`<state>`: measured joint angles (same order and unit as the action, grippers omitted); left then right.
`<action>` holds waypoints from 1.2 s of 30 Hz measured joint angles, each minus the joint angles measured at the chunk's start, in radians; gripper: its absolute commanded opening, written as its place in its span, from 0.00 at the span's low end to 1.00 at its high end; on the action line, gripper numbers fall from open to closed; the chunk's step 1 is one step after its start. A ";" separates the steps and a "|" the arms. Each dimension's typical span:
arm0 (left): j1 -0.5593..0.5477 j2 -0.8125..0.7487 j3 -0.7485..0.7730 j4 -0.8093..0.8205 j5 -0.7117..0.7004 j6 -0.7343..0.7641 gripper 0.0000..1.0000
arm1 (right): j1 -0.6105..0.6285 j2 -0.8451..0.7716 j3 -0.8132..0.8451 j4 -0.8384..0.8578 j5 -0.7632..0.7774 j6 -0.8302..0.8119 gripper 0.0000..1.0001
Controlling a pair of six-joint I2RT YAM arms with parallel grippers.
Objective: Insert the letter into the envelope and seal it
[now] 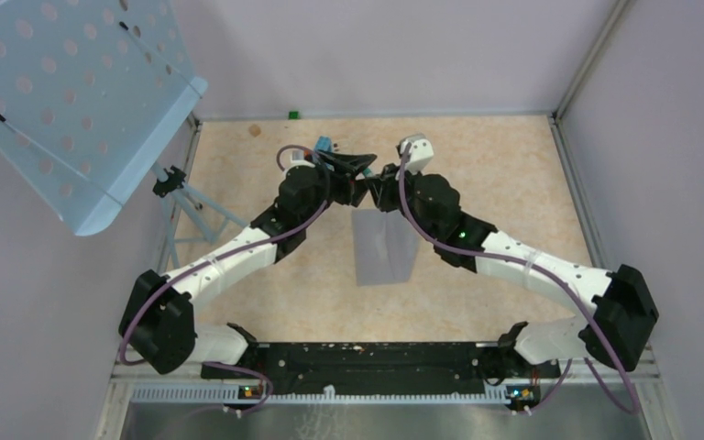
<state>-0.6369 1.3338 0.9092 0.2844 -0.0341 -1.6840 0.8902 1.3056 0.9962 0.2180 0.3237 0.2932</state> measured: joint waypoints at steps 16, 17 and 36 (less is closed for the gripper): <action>0.056 -0.026 -0.044 0.082 0.071 0.290 0.99 | -0.041 -0.049 -0.010 -0.142 0.031 0.052 0.00; 0.060 -0.037 -0.047 0.080 0.078 0.333 0.99 | -0.051 -0.052 -0.010 -0.161 0.030 0.058 0.00; -0.024 -0.107 0.056 -0.172 0.211 1.661 0.98 | -0.120 -0.103 0.148 -0.597 -0.065 0.112 0.00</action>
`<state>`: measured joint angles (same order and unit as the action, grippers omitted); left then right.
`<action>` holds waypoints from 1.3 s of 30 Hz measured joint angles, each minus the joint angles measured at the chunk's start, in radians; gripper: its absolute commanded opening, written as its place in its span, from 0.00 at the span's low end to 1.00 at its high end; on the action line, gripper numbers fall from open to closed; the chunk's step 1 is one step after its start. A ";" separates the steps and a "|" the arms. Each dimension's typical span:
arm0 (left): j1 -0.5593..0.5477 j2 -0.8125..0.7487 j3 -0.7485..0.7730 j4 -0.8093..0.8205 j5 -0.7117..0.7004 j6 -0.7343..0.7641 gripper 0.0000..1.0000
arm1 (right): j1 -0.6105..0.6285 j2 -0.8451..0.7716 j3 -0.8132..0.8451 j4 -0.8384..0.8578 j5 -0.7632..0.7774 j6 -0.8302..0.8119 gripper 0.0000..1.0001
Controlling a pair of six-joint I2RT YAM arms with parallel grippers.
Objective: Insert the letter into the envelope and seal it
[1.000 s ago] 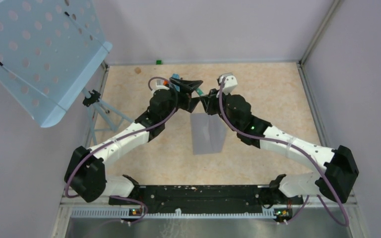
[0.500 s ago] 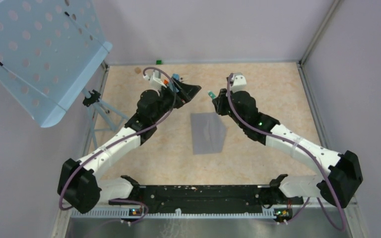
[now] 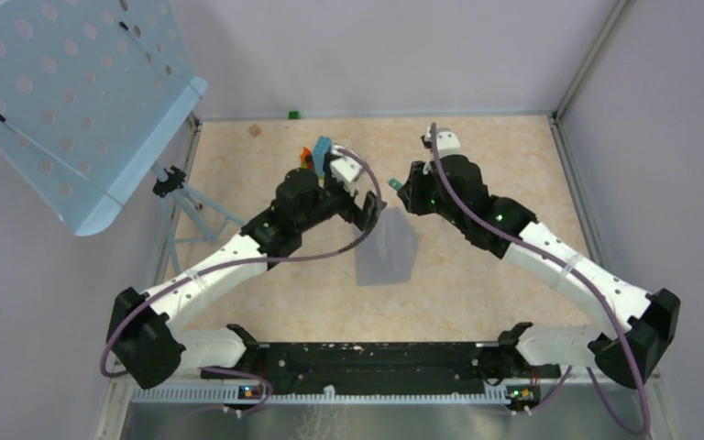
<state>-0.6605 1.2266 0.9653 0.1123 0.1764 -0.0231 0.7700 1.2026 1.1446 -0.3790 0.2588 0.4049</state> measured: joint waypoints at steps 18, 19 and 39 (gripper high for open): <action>-0.204 -0.027 -0.205 0.100 0.003 0.640 0.84 | 0.000 0.018 0.240 -0.424 -0.193 0.061 0.00; -0.205 -0.027 -0.209 0.109 0.010 0.653 0.83 | 0.000 0.018 0.246 -0.443 -0.204 0.062 0.00; -0.209 -0.008 -0.223 0.286 0.243 0.642 0.58 | 0.000 0.018 0.251 -0.557 -0.289 0.079 0.00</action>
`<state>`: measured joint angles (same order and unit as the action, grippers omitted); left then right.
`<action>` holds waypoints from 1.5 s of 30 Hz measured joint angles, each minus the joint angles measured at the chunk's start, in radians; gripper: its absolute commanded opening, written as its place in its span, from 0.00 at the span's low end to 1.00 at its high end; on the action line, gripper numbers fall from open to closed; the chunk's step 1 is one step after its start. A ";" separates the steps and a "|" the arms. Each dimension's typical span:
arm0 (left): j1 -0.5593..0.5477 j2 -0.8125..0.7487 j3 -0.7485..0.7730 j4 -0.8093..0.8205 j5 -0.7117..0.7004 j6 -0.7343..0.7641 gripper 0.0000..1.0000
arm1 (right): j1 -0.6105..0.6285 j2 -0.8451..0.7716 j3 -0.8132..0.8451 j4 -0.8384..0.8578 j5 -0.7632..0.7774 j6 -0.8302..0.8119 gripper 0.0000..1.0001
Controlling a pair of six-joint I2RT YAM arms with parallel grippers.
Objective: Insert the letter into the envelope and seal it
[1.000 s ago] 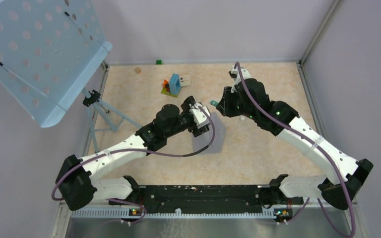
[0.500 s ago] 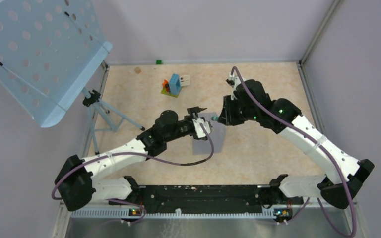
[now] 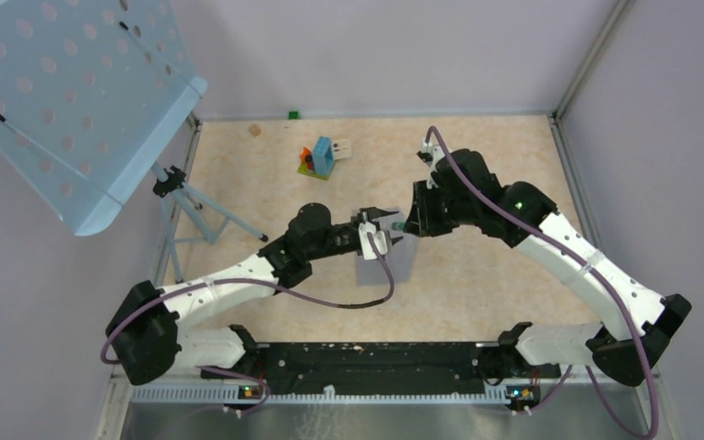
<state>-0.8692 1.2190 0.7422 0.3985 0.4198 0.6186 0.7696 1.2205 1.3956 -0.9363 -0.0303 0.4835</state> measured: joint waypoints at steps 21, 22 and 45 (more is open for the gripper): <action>-0.004 0.062 0.000 0.095 0.042 -0.032 0.43 | 0.000 -0.004 0.014 -0.015 -0.026 0.005 0.00; -0.005 0.068 0.000 0.099 0.042 -0.034 0.42 | 0.000 -0.004 0.014 -0.015 -0.026 0.007 0.00; -0.021 0.119 0.051 0.104 0.054 -0.177 0.00 | 0.000 -0.060 0.011 -0.024 -0.003 0.034 0.59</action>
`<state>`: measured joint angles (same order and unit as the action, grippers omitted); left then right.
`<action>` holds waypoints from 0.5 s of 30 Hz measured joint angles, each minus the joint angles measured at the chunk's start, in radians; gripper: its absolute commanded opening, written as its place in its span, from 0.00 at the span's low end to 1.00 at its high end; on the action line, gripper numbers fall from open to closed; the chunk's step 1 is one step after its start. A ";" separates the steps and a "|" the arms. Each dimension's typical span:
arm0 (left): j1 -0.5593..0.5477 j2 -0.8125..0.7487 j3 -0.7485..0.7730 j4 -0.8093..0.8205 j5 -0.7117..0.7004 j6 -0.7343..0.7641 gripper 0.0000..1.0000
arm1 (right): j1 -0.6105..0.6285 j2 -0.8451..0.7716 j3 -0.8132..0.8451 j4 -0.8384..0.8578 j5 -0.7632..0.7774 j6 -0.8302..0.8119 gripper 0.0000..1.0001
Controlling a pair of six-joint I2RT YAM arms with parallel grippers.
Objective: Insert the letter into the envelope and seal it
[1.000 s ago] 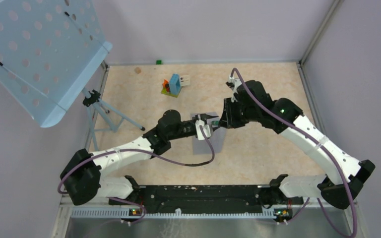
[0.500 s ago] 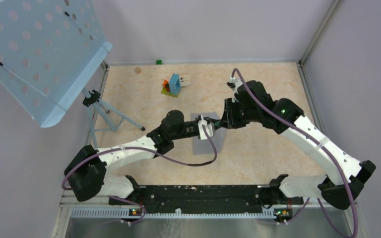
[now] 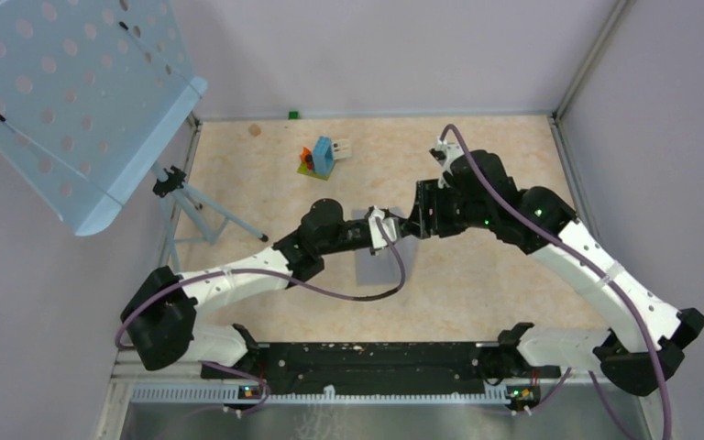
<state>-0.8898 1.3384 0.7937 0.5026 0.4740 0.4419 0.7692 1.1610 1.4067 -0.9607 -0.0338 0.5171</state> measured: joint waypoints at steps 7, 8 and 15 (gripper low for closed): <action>0.000 0.000 0.028 -0.067 -0.008 -0.055 0.00 | 0.000 -0.040 0.000 0.010 0.047 0.005 0.77; 0.000 0.000 0.035 -0.084 -0.007 -0.061 0.00 | 0.000 -0.048 0.000 0.012 0.056 0.003 0.77; 0.020 0.018 0.142 -0.231 0.055 -0.130 0.00 | 0.000 -0.104 0.001 0.018 0.113 0.004 0.71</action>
<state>-0.8700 1.3567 0.9356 0.2714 0.5293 0.3122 0.7692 1.0573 1.4078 -0.9424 0.0795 0.5209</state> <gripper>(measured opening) 0.297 0.761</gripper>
